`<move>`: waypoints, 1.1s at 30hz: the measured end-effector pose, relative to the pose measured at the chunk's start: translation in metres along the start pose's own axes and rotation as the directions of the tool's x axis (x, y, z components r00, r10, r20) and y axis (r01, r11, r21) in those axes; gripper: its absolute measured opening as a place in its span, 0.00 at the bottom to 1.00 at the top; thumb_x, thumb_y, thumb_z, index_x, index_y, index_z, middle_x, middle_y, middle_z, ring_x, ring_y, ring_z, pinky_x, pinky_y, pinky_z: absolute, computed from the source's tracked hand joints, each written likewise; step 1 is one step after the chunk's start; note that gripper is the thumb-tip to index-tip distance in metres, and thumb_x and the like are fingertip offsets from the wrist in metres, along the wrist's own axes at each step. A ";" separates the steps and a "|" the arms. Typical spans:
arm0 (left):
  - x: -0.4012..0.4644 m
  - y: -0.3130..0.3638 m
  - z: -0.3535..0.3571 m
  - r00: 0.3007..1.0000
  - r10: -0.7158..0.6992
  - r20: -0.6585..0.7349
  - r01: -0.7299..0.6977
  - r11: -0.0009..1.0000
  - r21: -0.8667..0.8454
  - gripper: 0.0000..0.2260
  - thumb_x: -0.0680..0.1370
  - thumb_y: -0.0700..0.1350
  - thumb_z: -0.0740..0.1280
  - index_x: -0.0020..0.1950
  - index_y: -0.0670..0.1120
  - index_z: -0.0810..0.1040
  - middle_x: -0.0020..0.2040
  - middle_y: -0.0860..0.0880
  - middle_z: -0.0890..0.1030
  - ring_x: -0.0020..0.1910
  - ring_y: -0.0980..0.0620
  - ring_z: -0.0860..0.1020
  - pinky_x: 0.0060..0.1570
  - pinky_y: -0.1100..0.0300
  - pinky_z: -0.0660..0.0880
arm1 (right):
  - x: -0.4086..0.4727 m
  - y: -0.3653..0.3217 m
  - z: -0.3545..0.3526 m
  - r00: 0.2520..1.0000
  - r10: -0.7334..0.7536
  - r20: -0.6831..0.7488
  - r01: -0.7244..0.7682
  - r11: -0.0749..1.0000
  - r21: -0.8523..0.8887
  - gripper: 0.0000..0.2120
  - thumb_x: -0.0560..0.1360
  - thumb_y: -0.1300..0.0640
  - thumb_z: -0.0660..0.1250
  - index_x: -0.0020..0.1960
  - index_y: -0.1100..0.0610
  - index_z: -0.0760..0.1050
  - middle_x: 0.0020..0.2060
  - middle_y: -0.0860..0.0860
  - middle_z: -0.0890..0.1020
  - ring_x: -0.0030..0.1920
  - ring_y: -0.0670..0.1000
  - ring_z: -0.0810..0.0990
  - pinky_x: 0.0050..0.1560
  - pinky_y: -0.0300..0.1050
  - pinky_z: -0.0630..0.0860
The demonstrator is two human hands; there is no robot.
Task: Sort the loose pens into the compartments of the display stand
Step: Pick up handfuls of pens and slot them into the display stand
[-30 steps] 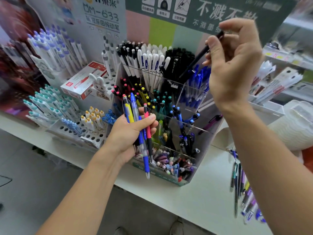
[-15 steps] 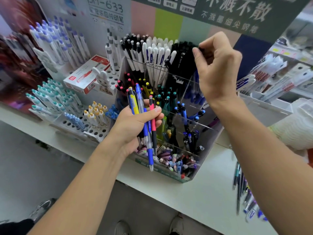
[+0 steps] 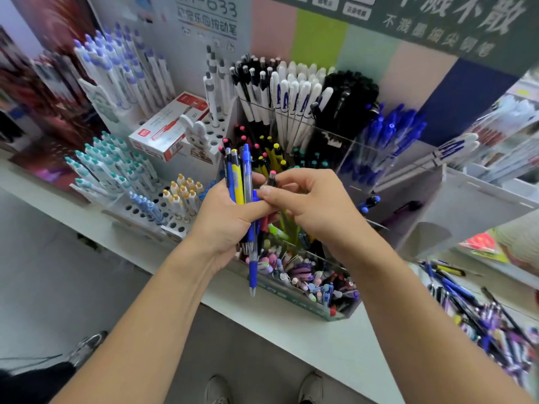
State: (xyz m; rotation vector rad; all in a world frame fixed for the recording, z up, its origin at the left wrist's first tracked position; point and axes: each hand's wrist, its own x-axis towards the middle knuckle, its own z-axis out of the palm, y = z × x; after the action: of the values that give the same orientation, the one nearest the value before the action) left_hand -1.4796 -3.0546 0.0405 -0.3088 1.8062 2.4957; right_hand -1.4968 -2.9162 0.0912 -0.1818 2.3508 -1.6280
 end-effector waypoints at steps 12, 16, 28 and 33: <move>0.008 0.010 -0.013 0.996 -0.087 0.018 0.089 0.969 -0.230 0.20 0.68 0.37 0.73 0.58 0.42 0.72 0.47 0.39 0.85 0.46 0.42 0.85 0.48 0.51 0.83 | 0.024 -0.016 -0.015 0.997 -0.058 -0.051 0.064 0.989 0.134 0.06 0.79 0.63 0.69 0.49 0.66 0.80 0.35 0.55 0.79 0.32 0.46 0.76 0.31 0.37 0.75; 0.011 0.007 -0.021 0.987 -0.142 -0.069 0.120 0.959 -0.257 0.13 0.75 0.33 0.71 0.56 0.43 0.73 0.37 0.46 0.82 0.35 0.51 0.82 0.37 0.60 0.81 | 0.045 -0.044 -0.031 0.884 -0.344 -0.316 0.363 0.932 0.002 0.05 0.80 0.64 0.68 0.51 0.66 0.80 0.38 0.57 0.84 0.34 0.49 0.82 0.38 0.42 0.82; 0.011 0.006 -0.027 0.981 -0.133 -0.138 0.105 0.975 -0.197 0.12 0.76 0.33 0.72 0.55 0.44 0.74 0.36 0.49 0.82 0.33 0.54 0.81 0.32 0.63 0.78 | 0.092 -0.050 0.004 0.761 -0.589 -0.273 0.485 0.795 -0.364 0.03 0.74 0.61 0.72 0.47 0.57 0.80 0.32 0.49 0.82 0.33 0.50 0.83 0.38 0.50 0.81; 0.009 0.007 -0.024 0.980 -0.139 -0.140 0.114 0.978 -0.176 0.12 0.75 0.33 0.72 0.55 0.44 0.75 0.36 0.49 0.83 0.34 0.54 0.82 0.32 0.63 0.78 | 0.099 -0.047 0.006 0.806 -0.561 -0.191 0.437 0.780 -0.449 0.03 0.73 0.61 0.73 0.46 0.56 0.81 0.32 0.45 0.80 0.34 0.46 0.80 0.44 0.48 0.80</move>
State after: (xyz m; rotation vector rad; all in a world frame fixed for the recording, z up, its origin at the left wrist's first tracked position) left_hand -1.4868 -3.0799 0.0387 -0.6169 1.5683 2.6006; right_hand -1.5917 -2.9635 0.1175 -0.7526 3.0645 -1.4477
